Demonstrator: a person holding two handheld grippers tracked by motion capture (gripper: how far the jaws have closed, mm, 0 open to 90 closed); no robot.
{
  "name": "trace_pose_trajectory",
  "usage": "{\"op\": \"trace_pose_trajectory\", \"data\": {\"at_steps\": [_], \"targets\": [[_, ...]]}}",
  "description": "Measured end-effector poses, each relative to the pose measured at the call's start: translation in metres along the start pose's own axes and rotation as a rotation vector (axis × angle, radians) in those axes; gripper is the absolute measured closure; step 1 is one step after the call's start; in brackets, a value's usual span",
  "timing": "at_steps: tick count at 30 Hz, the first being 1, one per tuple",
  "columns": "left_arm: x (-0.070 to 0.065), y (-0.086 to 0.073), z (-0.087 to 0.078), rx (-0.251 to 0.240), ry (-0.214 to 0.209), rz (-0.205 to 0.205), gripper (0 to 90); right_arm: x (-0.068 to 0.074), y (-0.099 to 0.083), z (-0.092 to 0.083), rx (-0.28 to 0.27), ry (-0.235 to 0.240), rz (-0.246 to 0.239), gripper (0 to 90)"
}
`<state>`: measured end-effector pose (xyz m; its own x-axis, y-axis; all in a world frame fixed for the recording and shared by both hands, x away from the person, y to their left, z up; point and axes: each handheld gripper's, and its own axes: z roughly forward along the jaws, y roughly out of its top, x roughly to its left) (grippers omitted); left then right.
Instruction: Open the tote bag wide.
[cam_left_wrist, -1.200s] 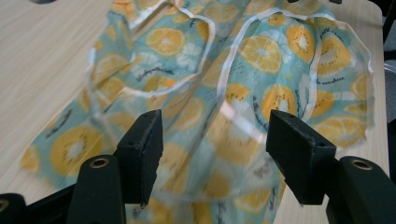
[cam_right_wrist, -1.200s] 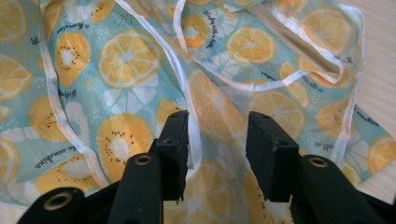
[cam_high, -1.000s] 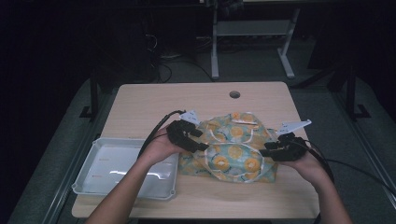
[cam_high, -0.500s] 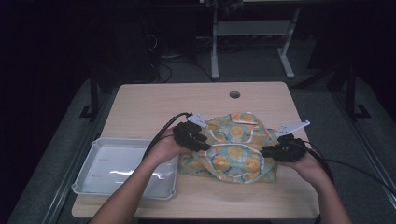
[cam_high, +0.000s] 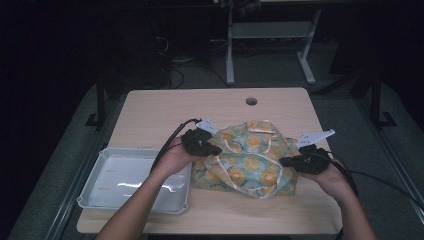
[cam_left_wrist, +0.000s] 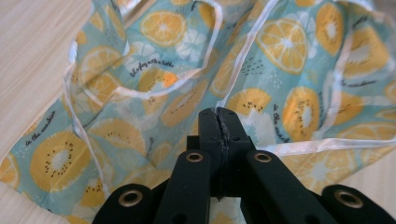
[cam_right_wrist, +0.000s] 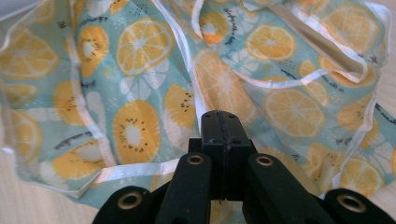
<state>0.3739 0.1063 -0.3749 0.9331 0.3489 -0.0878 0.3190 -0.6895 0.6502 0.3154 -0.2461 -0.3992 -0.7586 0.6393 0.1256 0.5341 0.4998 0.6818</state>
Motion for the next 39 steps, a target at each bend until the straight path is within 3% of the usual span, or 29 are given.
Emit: {"op": "trace_pose_trajectory", "data": {"at_steps": [7, 16, 30, 39], "targets": [[-0.011, -0.007, -0.016, -0.043, -0.027, 0.004, 89.8, 0.014, -0.002, -0.014, -0.037, 0.005, -0.034, 89.4], [-0.029, -0.019, -0.019, -0.037, -0.050, 0.023, 89.7, 0.031, -0.013, -0.018, -0.027, 0.021, -0.049, 89.4], [-0.041, -0.044, -0.011, 0.027, -0.089, 0.014, 89.7, 0.054, -0.029, -0.011, 0.014, 0.058, -0.071, 89.4], [-0.047, -0.054, -0.004, 0.065, -0.112, 0.019, 89.7, 0.061, -0.034, -0.007, 0.049, 0.070, -0.083, 89.4]]}}
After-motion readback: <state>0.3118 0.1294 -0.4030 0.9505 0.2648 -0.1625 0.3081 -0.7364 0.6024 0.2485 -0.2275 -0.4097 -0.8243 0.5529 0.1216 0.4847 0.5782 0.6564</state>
